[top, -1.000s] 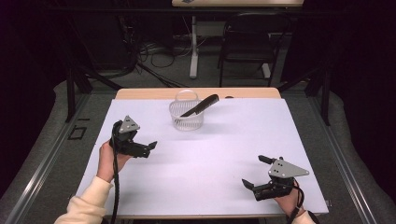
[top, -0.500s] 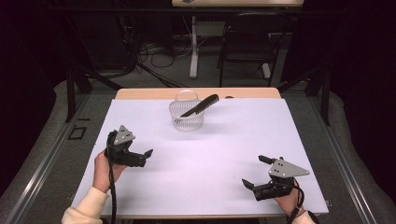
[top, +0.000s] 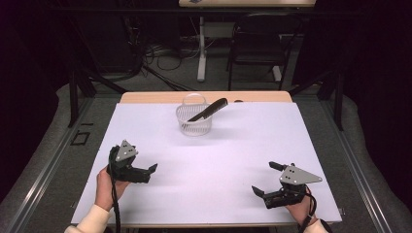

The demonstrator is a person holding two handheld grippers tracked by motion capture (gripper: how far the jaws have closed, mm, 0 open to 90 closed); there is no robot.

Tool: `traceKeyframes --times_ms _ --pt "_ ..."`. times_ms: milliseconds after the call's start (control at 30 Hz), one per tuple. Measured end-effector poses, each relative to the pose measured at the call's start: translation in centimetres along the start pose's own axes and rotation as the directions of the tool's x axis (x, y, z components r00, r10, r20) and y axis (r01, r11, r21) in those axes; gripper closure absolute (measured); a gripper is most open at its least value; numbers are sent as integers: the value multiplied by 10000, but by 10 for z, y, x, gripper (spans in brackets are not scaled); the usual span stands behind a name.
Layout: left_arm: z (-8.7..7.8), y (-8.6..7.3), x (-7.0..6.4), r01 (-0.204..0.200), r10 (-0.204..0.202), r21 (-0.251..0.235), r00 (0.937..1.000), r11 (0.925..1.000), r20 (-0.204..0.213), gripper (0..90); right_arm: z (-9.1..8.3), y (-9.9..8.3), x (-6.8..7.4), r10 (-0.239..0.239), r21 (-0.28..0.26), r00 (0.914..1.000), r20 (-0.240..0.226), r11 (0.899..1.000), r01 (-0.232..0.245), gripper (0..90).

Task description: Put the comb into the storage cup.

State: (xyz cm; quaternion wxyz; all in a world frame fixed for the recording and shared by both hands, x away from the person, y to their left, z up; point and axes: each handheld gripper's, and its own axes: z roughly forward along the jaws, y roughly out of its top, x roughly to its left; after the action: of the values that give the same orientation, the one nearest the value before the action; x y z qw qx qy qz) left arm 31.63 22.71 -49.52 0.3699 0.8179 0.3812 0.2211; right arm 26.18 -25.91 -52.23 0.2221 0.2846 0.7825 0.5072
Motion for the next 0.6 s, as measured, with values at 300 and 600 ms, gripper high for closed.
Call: traceKeyframes --times_ms 300,600 --pt "-6 -16 0 284 -282 -148 9995 9995 122 0 0 0 0 38 10 10000 3 10000 -38 0" --pt "-7 -31 -1 411 -406 -320 9991 9986 146 0 0 0 0 68 37 10000 15 10000 -68 0"
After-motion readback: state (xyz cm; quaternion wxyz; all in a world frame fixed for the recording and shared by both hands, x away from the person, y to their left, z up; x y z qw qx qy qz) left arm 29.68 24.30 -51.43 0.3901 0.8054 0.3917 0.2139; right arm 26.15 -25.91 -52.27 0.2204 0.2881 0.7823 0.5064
